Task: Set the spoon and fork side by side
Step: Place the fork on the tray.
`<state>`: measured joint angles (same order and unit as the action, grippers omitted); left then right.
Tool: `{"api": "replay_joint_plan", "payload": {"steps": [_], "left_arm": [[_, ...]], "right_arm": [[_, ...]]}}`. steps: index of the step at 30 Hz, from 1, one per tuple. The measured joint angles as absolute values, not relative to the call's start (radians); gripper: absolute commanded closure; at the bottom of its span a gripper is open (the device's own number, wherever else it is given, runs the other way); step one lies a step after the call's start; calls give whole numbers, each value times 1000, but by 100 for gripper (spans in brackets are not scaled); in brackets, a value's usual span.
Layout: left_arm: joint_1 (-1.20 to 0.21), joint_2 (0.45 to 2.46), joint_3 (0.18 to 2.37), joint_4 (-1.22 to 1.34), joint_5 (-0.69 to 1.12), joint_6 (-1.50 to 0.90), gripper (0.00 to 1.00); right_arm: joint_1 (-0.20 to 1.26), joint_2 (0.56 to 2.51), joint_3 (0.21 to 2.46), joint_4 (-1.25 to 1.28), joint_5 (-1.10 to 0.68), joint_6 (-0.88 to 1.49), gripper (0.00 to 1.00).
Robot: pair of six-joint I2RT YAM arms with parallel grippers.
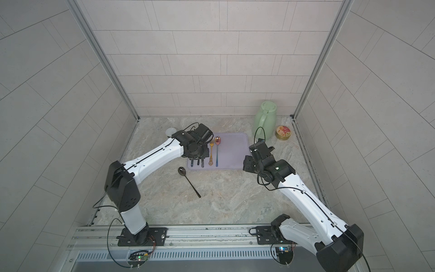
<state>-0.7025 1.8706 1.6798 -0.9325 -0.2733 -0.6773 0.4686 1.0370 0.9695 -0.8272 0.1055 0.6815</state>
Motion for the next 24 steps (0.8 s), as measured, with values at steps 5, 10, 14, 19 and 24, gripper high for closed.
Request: {"api": "replay_joint_plan", "payload": {"steps": [5,10,14,19,24], "left_arm": [[-718,2080,1885,-962,-264,-683,97],[-724,2268,2113,-1000,-247,-683,97],[-726,2380,2265,-1028,-233,-683,97],[-727,2465,2356,-1029,-213,-683,96],[-729,2516,2382,-995,-193,-681,97]], "right_arm": [[375,1037,923,-838,93,666,41],[323,1036,895,-836,72,649,40],[304,1036,886,-829,47,632,40],[294,1032,886,-815,20,615,40],[278,1025,886,-813,8,605,40]]}}
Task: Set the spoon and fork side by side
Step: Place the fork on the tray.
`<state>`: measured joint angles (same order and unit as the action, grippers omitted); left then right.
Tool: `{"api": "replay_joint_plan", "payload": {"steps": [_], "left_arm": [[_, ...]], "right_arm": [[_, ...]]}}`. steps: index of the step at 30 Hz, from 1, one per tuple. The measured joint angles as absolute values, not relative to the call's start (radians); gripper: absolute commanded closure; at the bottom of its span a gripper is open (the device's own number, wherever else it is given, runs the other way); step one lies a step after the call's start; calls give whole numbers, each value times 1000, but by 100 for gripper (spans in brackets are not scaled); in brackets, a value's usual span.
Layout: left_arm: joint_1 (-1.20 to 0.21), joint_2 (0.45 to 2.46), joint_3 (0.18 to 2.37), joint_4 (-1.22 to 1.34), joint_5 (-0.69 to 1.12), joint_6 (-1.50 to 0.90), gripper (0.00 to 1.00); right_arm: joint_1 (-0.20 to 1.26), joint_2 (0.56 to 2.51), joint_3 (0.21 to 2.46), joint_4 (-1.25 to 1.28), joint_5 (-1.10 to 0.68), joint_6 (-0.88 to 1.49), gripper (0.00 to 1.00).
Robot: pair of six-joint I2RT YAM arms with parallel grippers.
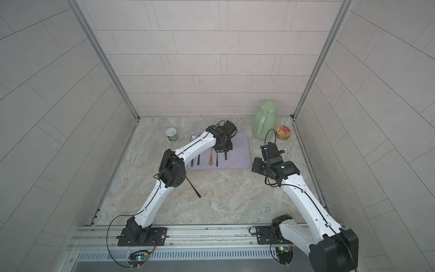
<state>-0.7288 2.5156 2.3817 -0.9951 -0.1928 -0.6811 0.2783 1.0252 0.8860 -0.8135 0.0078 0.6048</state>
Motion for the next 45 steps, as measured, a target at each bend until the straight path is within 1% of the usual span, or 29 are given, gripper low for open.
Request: {"api": "replay_joint_plan", "payload": {"steps": [20,22,24,25,28,34,45], "left_arm": [[-756,2581,2397,-950,-156,-685,96],[-756,2581,2397,-951,-154,-687,92],[-756,2581,2397,-950,-151,-690,86],[-756,2581,2397,-950,-148,-691,85],[-756,2581,2397,-954,-131,-698,85],[-756,2572,2387,-957,-115,-708,81],[-756,2468,2352,-967,-117,-706,79]], "right_arm": [[266,1027,886,-807,-16,587,40],[266,1027,886,-807,-18,587,40],[266,1027,886,-808,-20,587,40],[266,1027,886,-808,-20,587,40],[266,1027,888,-810,-21,587,40],[266,1018,889,-821,-25,587,40],[263,975,894,-842,-38,591,40]]}}
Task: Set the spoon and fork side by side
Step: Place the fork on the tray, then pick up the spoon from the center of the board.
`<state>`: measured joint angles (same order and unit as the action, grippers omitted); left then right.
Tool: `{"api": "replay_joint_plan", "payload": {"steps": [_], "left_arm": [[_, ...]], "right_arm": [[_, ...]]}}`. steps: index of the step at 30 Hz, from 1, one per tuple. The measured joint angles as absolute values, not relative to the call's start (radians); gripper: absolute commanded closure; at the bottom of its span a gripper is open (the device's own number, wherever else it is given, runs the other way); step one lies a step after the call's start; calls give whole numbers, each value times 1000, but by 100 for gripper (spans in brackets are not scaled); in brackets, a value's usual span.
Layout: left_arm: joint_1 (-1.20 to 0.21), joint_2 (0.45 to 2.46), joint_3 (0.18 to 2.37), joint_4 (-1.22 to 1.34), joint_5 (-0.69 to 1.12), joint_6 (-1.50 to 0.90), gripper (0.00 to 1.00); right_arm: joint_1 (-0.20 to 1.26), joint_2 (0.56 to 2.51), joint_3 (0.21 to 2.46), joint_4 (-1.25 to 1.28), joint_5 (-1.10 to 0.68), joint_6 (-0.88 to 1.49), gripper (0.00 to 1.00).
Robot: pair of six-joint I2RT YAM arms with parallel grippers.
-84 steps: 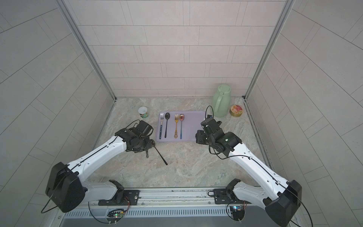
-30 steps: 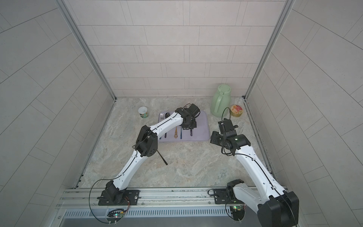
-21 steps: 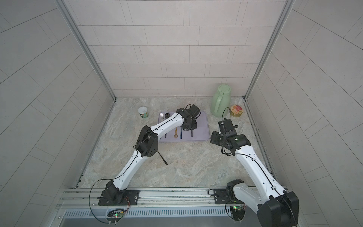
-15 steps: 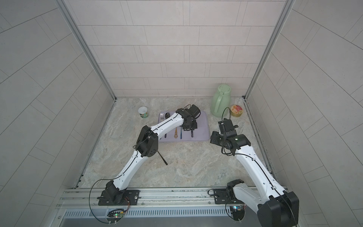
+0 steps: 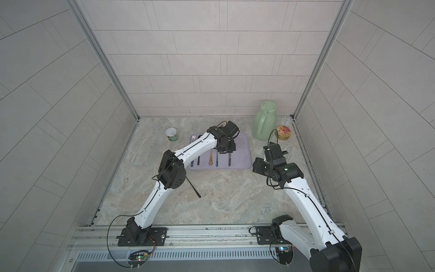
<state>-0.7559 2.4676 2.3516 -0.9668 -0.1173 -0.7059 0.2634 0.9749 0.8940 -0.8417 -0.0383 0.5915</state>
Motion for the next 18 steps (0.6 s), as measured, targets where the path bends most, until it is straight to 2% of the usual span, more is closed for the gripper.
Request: {"api": "replay_joint_plan", "payload": {"steps": [4,8,14,18], "left_arm": [[-756,2450,2340,-970,-102,-698,78],[-756,2368,2241,-975,-101,-680,76],[-756,2089,1958,-955,-137,-650,72],[-739,1839,1710,-928,-174,-643,71]], "right_arm": [[263,960,894,-852,-39,593,40],[263,945,894,-854,-51,603,40],[307,947,894,-853,-56,632,41],[413,967,902,-849,-28,659,41]]}}
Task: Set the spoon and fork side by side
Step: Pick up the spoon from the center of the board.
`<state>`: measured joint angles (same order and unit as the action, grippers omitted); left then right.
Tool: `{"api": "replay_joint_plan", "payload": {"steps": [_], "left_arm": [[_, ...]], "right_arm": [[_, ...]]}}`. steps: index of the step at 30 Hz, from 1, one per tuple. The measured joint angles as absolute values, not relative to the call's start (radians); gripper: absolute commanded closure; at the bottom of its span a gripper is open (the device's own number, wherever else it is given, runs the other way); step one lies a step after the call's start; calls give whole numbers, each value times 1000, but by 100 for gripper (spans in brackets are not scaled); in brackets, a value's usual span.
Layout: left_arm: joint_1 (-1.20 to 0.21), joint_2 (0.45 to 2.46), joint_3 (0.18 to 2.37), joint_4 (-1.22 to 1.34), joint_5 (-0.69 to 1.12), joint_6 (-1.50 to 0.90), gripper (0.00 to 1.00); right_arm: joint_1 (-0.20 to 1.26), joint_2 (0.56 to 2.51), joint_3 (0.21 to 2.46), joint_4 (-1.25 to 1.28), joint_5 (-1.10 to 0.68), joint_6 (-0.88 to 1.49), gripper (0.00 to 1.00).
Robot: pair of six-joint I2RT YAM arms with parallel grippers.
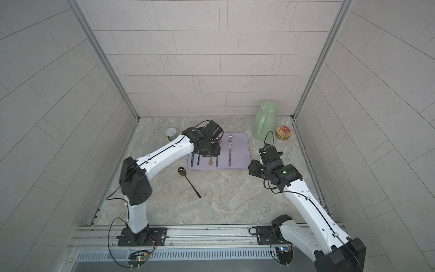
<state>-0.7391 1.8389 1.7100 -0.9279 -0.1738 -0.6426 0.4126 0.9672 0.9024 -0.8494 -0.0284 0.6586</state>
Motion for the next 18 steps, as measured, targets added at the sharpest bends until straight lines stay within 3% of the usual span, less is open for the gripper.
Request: {"api": "replay_joint_plan", "payload": {"steps": [10,14,18], "left_arm": [[-513,1280,1168,-930,-168,-642,67],[-323,1093,1103,-976,-73,-609,60],[-220,984,1113,-1031,-18,-556,59]], "right_arm": [[771,1255,1061,-772,91,733,42],[888,1455,1186,-736,116,753,44],[975,1665,1338,-723,123,765,46]]}}
